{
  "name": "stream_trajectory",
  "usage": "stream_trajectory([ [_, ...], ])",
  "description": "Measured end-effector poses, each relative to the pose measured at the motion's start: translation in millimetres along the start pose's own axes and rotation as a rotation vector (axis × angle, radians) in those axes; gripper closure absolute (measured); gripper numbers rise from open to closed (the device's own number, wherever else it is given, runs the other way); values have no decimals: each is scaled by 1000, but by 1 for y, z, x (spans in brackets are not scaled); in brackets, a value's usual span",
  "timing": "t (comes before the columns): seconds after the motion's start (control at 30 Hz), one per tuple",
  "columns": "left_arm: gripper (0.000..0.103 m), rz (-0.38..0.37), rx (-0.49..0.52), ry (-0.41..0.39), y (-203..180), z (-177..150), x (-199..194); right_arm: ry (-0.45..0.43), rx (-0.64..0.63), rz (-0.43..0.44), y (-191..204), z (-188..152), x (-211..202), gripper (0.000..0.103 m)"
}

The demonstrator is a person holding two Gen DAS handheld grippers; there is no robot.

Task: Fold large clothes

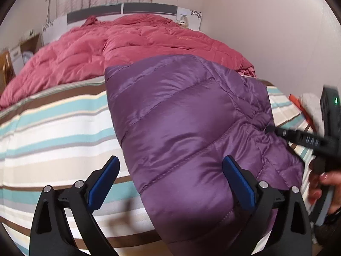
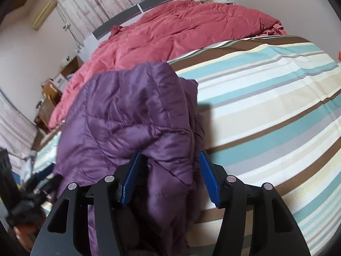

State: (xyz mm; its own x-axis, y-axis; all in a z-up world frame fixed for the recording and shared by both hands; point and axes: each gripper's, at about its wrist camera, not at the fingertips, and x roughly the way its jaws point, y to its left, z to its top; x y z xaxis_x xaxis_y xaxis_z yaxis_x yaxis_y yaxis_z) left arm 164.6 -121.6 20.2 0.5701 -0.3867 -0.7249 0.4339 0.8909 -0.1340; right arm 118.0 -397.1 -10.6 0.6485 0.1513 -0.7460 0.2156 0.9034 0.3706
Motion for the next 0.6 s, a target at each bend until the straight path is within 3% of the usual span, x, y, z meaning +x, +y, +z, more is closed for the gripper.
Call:
stream_trajectory([
  [0.2, 4, 44, 42, -9, -8, 2, -3, 35, 20, 14, -1, 9, 16, 47],
  [0.27, 3, 47, 40, -4, -7, 3, -4, 50, 33, 14, -4, 10, 22, 36],
  [0.6, 2, 15, 12, 16, -1, 4, 3, 106, 20, 34, -12, 13, 38, 35],
])
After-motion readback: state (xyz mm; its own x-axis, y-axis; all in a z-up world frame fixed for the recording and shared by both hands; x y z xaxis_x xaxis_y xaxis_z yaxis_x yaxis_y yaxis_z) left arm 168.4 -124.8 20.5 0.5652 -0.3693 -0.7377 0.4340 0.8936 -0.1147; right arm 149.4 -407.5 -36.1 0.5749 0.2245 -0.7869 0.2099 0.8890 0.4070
